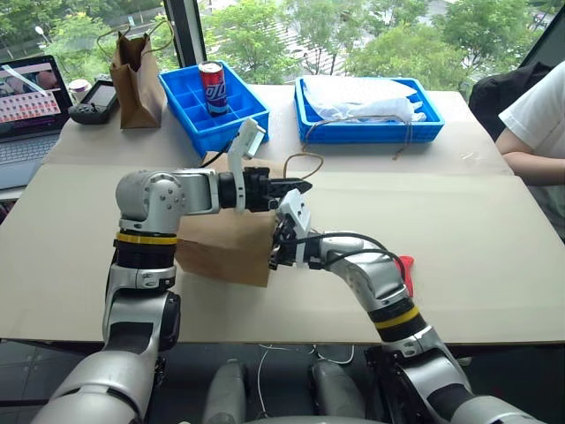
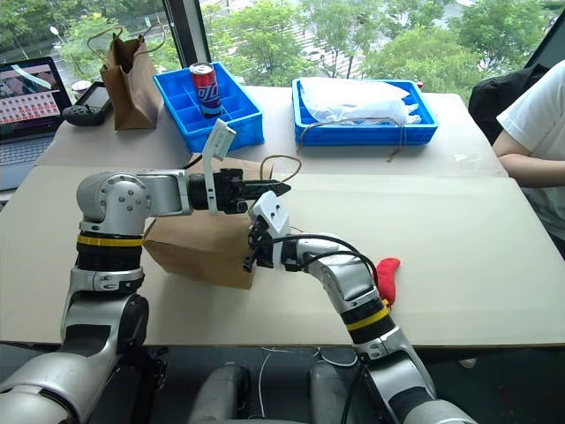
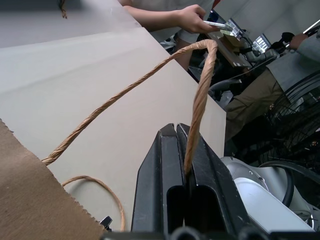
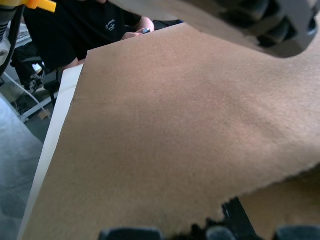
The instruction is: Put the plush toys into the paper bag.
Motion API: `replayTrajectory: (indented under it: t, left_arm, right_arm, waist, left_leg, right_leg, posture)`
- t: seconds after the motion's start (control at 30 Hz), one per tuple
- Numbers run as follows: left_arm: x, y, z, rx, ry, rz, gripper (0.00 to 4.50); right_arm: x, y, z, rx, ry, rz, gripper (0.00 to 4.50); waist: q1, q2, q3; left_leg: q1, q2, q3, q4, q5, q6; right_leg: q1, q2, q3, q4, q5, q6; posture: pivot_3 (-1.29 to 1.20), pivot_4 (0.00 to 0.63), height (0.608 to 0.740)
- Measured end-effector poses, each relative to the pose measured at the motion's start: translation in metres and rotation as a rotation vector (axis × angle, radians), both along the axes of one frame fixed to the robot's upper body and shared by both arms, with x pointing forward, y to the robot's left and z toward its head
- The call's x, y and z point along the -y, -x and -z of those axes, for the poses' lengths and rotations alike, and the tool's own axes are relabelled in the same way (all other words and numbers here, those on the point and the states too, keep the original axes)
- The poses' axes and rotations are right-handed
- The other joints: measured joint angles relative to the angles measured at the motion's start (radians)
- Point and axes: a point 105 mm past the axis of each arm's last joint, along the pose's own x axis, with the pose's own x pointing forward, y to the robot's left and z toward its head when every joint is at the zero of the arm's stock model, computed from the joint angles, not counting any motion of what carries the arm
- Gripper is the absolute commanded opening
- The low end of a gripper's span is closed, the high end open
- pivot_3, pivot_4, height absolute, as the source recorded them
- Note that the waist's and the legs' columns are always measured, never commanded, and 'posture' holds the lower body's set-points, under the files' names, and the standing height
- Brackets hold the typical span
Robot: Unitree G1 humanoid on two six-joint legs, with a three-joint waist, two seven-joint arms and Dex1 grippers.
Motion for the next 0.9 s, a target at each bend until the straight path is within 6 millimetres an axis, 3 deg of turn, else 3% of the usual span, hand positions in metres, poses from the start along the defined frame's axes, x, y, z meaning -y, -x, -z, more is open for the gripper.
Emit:
replayTrajectory:
  t: [0.17,0.33,0.6,0.9]
  left_arm:
    - [0.014,-0.003,-0.004,0.038,0.036,-0.008,0.00]
    - [0.034,-0.004,-0.015,0.079,0.063,0.019,0.00]
    - [0.055,0.001,-0.031,0.113,0.122,0.069,0.00]
    - [0.057,0.008,-0.028,0.109,0.124,0.108,0.00]
  right_arm:
    - [0.013,-0.011,-0.006,-0.001,-0.075,0.159,0.01]
    - [0.050,-0.028,-0.016,0.044,-0.104,0.422,0.01]
    - [0.077,-0.030,-0.031,0.140,-0.088,0.628,0.01]
    - [0.062,-0.036,0.016,0.000,0.048,0.572,0.01]
  waist:
    - [0.004,0.000,0.000]
    - [0.007,0.000,0.000]
    - [-0.004,0.000,0.000]
    - [-0.004,0.000,0.000]
  left_leg:
    - [0.000,0.000,0.000,0.000,0.000,0.000]
    - [0.000,0.000,0.000,0.000,0.000,0.000]
    - [0.000,0.000,0.000,-0.001,0.000,0.000]
    - [0.000,0.000,0.000,-0.001,0.000,0.000]
  right_leg:
    - [0.000,0.000,0.000,0.000,0.000,0.000]
    - [0.000,0.000,0.000,-0.001,0.000,0.000]
    - [-0.001,0.000,0.000,0.000,0.000,0.000]
    - [0.000,0.000,0.001,-0.001,0.000,0.000]
  posture:
    - [0.00,0.150,0.722]
    - [0.00,0.150,0.722]
    - [0.00,0.150,0.722]
    - [0.00,0.150,0.722]
